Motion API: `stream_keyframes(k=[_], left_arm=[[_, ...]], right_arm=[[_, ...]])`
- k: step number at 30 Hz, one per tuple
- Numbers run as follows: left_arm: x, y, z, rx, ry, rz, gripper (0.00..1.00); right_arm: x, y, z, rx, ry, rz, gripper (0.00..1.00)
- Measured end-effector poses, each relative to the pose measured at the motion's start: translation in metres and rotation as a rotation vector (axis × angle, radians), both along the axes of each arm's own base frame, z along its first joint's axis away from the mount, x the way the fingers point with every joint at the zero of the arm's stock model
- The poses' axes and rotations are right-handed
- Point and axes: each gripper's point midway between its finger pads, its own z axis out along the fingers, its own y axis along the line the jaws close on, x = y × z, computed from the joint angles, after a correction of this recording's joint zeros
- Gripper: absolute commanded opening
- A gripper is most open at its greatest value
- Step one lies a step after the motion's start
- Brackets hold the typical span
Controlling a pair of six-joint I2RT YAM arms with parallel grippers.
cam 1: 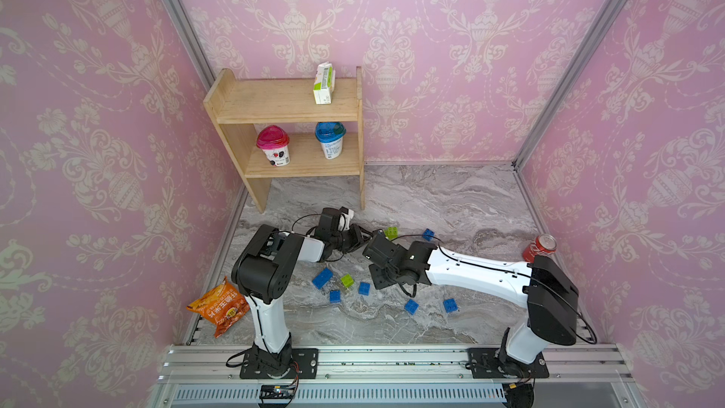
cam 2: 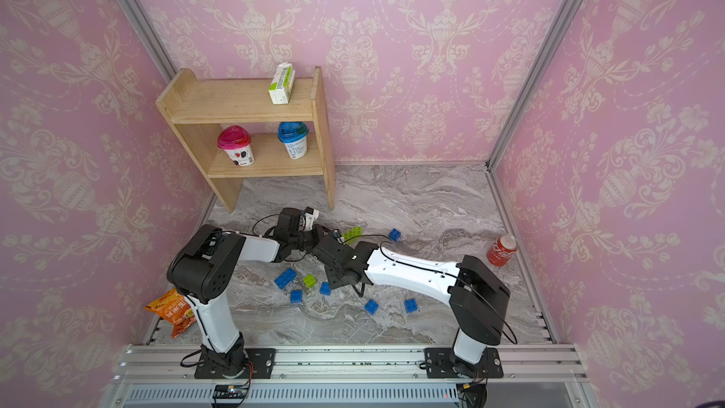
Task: Assemble the letter v with lego
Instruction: Pick up the lego brick from the center of the board.
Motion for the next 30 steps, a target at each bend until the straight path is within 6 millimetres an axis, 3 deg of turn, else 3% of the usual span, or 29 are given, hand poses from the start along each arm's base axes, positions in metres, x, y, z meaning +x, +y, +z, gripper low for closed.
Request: stream_keyframes(k=[4,8,17,26,30], left_arm=[[0.001,0.006,-0.001,-0.010,0.001,-0.010,0.14],[0.002,0.008,0.000,-0.010,-0.005,-0.015,0.14],[0.002,0.008,0.000,-0.009,-0.010,-0.019,0.14],[0.002,0.010,0.000,-0.009,-0.010,-0.019,0.14],[0.002,0.010,0.000,-0.009,-0.010,-0.019,0.14]], right_arm=[[0.000,0.047,-0.018,-0.019,-0.025,0.110,0.55],[0.001,0.068,-0.040,-0.055,-0.026,0.176,0.65],[0.013,0.088,-0.059,-0.081,-0.029,0.203,0.57],[0.016,0.095,-0.068,-0.084,-0.024,0.200,0.42],[0.015,0.096,-0.072,-0.087,-0.014,0.205,0.47]])
